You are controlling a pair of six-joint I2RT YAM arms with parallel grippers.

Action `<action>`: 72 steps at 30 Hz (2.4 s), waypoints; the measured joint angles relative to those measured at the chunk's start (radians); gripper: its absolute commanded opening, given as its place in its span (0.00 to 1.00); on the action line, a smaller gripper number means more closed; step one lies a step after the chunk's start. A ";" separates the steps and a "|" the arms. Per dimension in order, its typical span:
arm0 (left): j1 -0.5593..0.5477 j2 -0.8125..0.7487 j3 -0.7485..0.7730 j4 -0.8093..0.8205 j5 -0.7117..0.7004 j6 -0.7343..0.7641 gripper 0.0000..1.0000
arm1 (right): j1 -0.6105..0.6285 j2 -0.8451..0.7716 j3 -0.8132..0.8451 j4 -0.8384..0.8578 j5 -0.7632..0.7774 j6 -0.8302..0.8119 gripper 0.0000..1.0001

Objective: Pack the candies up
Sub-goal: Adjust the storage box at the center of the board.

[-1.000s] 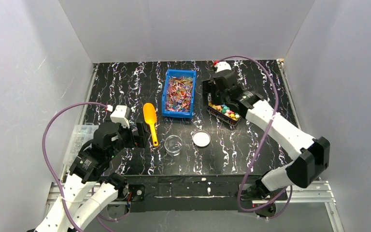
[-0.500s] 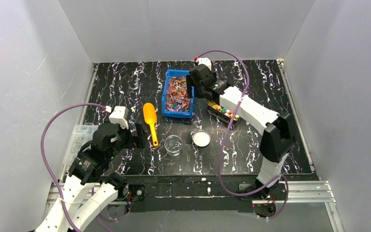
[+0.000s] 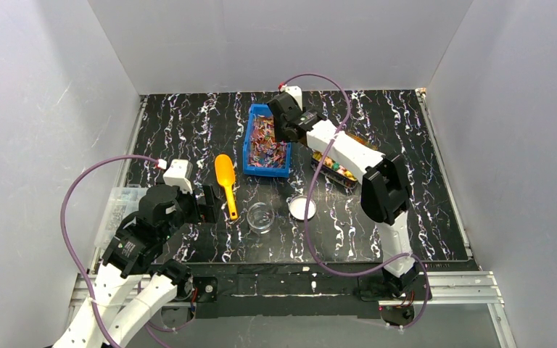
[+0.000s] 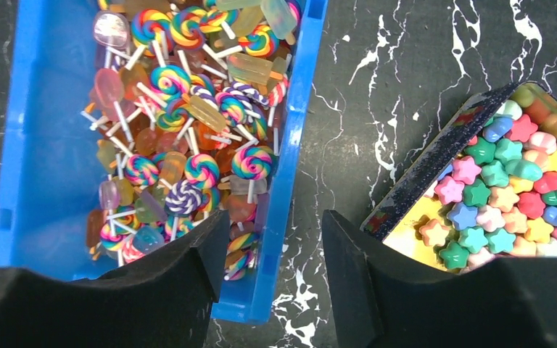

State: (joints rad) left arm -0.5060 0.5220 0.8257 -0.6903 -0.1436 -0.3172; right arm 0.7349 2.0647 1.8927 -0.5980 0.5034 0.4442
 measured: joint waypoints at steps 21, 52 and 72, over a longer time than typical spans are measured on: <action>0.000 -0.001 0.000 0.000 -0.004 0.000 0.99 | -0.024 0.089 0.023 -0.018 -0.035 0.027 0.14; 0.000 -0.001 0.000 0.000 -0.007 0.001 0.99 | -0.039 0.068 -0.015 0.051 -0.170 -0.161 0.01; 0.000 -0.003 0.000 -0.007 -0.010 0.002 0.99 | 0.020 -0.070 -0.082 0.027 -0.163 -0.180 0.64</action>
State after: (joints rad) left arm -0.5060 0.5186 0.8257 -0.6971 -0.1535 -0.3157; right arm 0.7547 1.9945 1.8103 -0.5709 0.3408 0.2638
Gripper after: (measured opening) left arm 0.993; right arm 0.624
